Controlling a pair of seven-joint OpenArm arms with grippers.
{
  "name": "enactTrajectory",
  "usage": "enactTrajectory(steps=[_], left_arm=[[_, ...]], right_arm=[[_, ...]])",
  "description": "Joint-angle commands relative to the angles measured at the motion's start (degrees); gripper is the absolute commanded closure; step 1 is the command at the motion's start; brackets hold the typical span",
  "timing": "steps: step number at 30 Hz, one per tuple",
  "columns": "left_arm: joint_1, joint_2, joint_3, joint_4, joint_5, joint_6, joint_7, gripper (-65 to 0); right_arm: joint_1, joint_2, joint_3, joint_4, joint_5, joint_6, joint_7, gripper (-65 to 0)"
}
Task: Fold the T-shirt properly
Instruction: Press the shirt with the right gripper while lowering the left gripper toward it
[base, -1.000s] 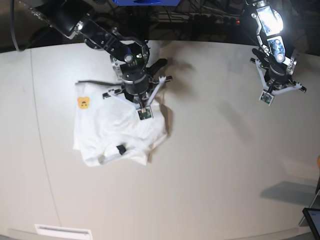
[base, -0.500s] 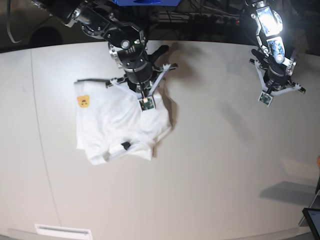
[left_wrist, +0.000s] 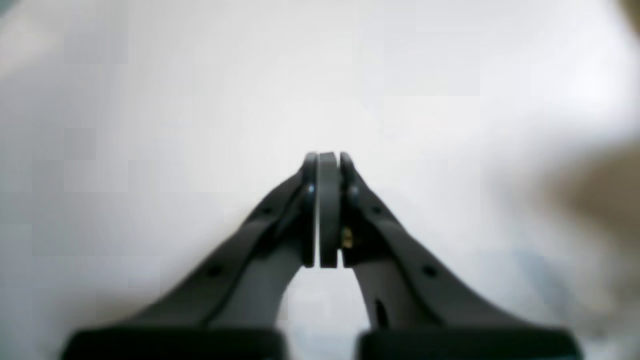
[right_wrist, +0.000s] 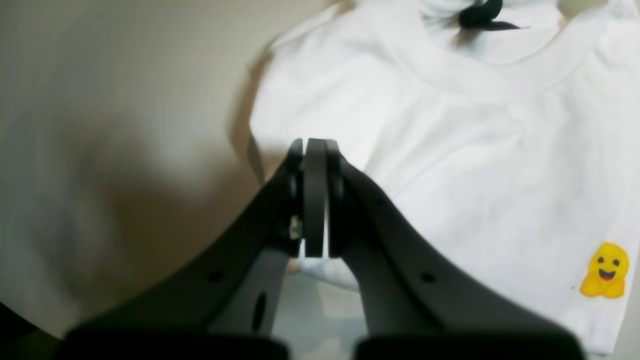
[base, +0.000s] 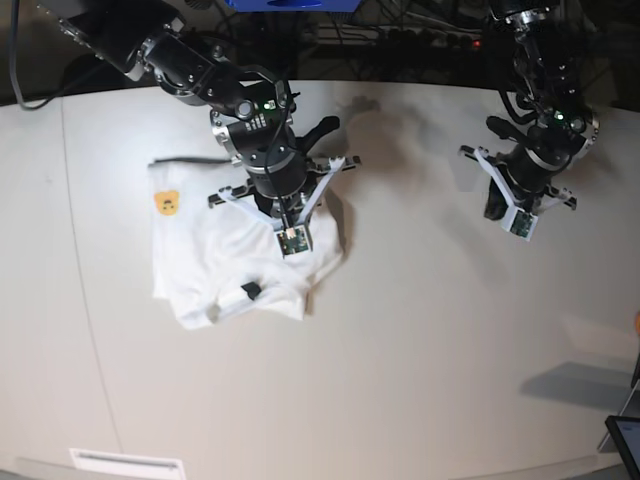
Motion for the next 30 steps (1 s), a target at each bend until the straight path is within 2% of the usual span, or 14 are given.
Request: enactTrajectory(steps=[1,3,5,7,8,11,14,17,22,26,30], left_arm=[[-0.6,-0.8,-0.8,0.9,-2.6,-1.3,0.0,-8.4],[-0.6,-2.0,-2.5,0.4,-8.0,-1.3,1.2,-20.8],[-0.7,-2.9,-3.7,-1.4,-13.0,-1.3,2.1,-30.4],[-0.8,-4.5,-4.7,-4.4,-19.1,-1.3,2.9,-36.8],[-0.9,-5.2,-4.8,-6.7,-22.0,-1.3,2.9,-38.0],[-2.9,-6.5,-4.6,-14.7,-29.0,-1.3,2.8,-38.3],[-5.7,-6.6,-4.6,-22.0,-32.2,-1.3,3.1,-38.5],[-7.9,-5.9,-4.5,-23.5,-34.5,-1.3,6.5,-38.6],[-9.9,-2.7,-4.5,-23.5,-41.7,-1.3,12.8,-38.6],[-11.9,-1.0,3.1,-23.8,-45.6,-1.3,14.6,-38.6],[-13.5,1.3,8.8,-24.1,-45.4,-1.3,11.5,-38.5]], right_arm=[[0.4,0.6,0.2,0.8,-0.5,-0.2,1.0,-0.3],[0.1,1.2,0.2,0.8,-0.5,-0.2,1.1,-0.3],[-0.1,1.6,0.2,0.8,-0.5,-0.2,1.1,-0.3],[-0.9,2.5,0.6,0.8,-0.5,-0.2,1.2,-0.4],[-1.3,2.6,1.8,0.8,-0.5,-0.2,1.2,-0.4],[-2.8,2.6,4.7,0.9,-0.5,-0.2,1.2,-0.4],[-3.3,2.6,5.3,0.9,-0.5,-0.2,1.2,-0.3],[-3.4,2.6,5.3,0.8,-0.5,-0.2,1.2,-0.3],[-3.4,2.6,5.3,0.8,-0.5,-0.2,1.2,-0.3],[-3.3,2.6,5.3,0.7,-0.5,-0.2,1.2,-0.3],[-3.3,2.6,5.3,0.7,-0.5,-0.2,1.2,-0.3]])
